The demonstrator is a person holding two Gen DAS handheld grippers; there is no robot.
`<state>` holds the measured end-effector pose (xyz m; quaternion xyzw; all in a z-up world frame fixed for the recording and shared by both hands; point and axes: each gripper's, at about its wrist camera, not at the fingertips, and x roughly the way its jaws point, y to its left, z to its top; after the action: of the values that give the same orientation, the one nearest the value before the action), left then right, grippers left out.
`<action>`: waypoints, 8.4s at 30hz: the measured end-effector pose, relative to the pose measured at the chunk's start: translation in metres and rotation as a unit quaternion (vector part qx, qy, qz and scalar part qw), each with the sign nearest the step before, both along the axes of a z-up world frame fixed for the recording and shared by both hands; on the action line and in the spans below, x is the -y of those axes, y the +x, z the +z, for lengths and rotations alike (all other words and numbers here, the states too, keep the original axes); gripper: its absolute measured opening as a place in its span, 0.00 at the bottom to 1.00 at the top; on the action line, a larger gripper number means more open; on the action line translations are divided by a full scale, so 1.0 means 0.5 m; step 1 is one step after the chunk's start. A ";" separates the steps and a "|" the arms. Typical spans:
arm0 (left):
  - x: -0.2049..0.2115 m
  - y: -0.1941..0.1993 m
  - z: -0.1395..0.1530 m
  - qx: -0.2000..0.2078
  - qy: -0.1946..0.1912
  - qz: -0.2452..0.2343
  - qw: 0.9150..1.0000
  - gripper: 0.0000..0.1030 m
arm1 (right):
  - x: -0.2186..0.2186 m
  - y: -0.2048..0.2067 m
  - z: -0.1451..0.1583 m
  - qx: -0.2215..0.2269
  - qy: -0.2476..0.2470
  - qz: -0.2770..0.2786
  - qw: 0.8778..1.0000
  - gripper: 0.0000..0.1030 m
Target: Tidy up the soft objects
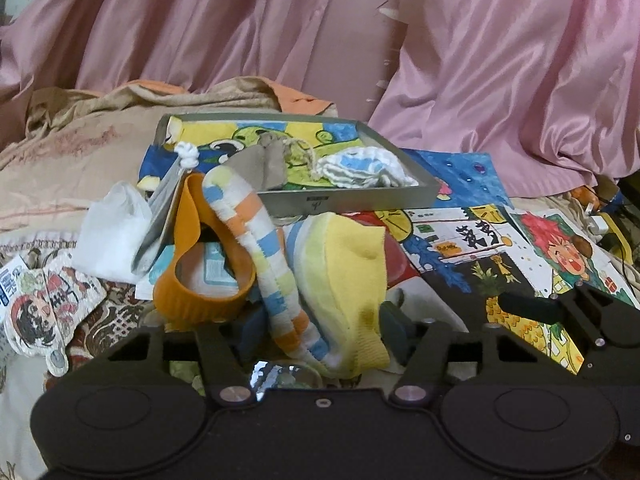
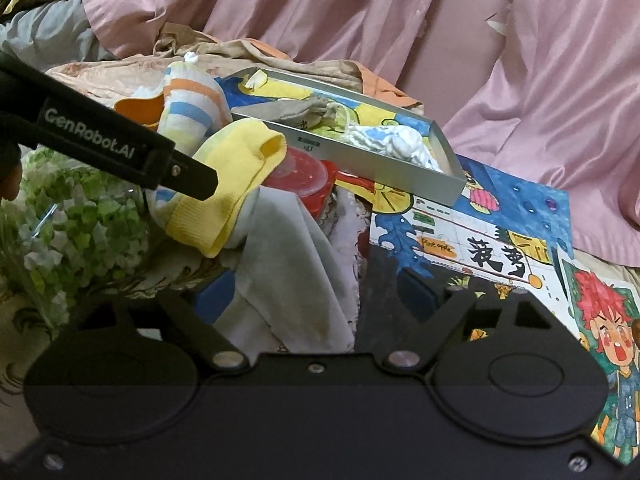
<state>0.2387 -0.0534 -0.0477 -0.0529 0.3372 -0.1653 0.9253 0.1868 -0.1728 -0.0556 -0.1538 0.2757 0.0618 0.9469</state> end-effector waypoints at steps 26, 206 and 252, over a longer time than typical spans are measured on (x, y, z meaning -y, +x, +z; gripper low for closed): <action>0.027 -0.028 0.012 0.043 0.033 -0.045 0.997 0.08 | -0.008 0.028 -0.010 0.027 -0.029 0.007 0.999 0.00; -0.192 -0.349 0.090 -0.009 0.092 0.204 0.975 0.99 | 0.027 -0.301 -0.004 0.064 0.161 0.010 0.985 1.00; -0.233 -0.299 0.057 -0.108 0.093 0.259 0.955 0.99 | -0.059 -0.198 -0.088 -0.060 0.196 0.126 0.971 1.00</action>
<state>0.0890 0.0633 -0.0190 -0.0698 0.4234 0.1182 0.8955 0.0879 -0.1435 -0.0998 0.0053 0.2932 0.2426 0.9247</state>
